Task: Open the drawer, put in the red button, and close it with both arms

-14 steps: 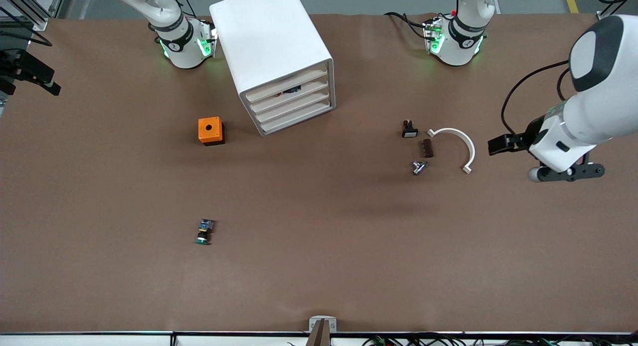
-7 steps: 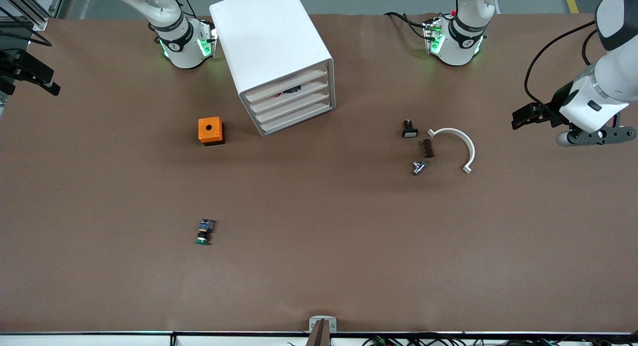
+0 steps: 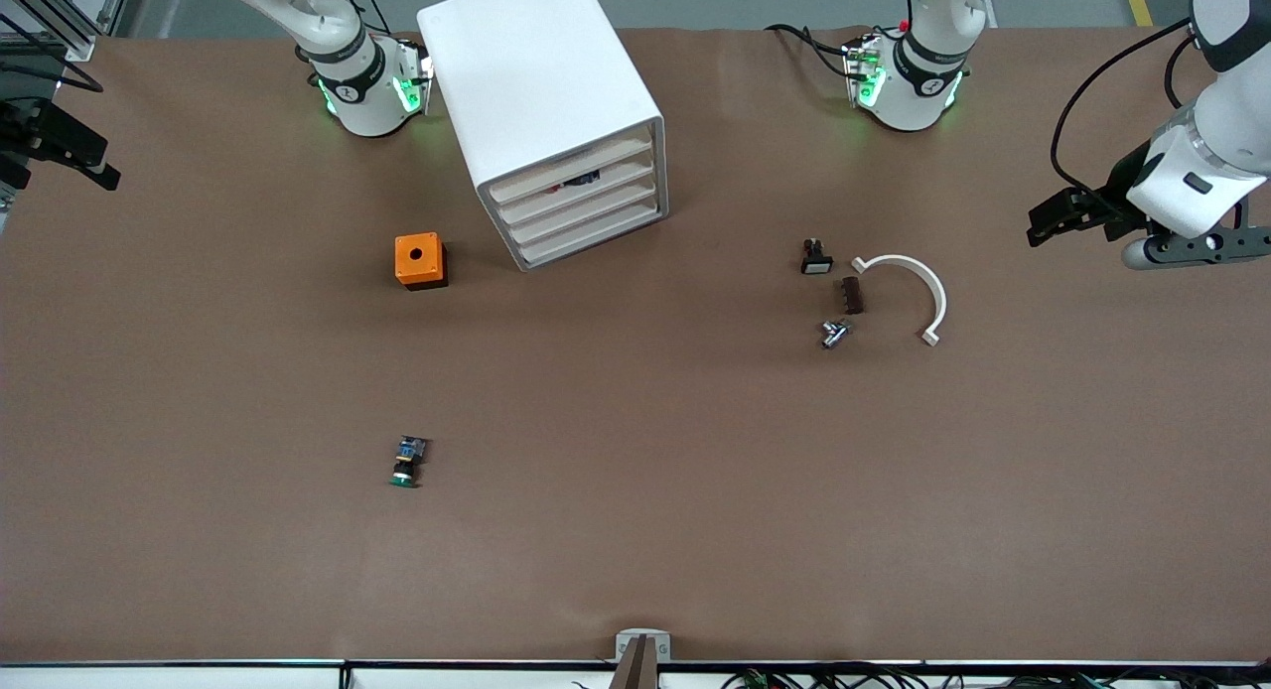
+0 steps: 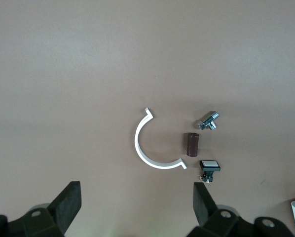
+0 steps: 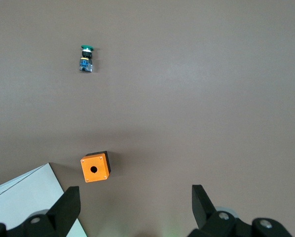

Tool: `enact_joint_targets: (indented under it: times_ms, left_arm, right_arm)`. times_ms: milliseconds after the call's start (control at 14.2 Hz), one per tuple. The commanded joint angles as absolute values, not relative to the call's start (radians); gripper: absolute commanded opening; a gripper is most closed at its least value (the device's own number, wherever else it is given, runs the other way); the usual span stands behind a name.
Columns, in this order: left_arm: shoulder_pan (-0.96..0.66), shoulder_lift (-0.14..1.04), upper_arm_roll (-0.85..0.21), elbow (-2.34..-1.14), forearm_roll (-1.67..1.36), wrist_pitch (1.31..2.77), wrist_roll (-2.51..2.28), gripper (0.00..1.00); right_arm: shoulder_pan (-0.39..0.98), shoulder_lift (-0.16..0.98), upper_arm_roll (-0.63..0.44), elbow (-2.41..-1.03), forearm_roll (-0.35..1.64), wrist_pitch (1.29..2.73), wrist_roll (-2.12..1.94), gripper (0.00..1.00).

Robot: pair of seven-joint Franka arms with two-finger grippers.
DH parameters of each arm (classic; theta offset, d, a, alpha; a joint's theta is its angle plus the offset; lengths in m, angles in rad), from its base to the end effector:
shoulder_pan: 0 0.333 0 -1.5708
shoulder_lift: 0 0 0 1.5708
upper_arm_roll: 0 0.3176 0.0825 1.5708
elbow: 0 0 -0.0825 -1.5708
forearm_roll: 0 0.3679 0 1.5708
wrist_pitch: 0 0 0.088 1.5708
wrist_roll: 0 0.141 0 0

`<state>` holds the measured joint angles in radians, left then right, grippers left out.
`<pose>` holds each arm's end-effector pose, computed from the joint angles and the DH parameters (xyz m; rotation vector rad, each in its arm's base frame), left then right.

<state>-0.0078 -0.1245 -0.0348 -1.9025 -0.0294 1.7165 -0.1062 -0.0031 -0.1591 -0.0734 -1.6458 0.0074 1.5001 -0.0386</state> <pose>0.4980 -0.0256 0.5173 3.1182 0.1079 -0.0987 0.4793 -0.0387 0.6328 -3.1228 0.0570 -0.0219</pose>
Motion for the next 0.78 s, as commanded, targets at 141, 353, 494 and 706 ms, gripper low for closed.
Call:
enact_joint_targets:
  times_ms: [141,353,494,706]
  left_arm:
    - [0.0,-0.166,-0.037,-1.921,-0.015,1.73,-0.094,1.0]
    - [0.0,-0.167,-0.035,-1.91,-0.015,1.73,-0.094,1.0]
    - [0.02,-0.167,-0.037,-1.908,-0.015,1.73,-0.094,1.0]
    - [0.021,-0.164,-0.035,-1.893,-0.015,1.732,-0.094,1.0]
  right_arm:
    - [-0.012,-0.186,-0.067,-1.675,0.015,1.519,-0.044,1.0]
    - [-0.018,-0.186,-0.071,-1.675,0.012,1.526,-0.084,1.0]
    - [-0.017,-0.187,-0.071,-1.675,0.012,1.525,-0.084,1.0]
    - [-0.012,-0.187,-0.068,-1.675,0.012,1.526,-0.072,1.0]
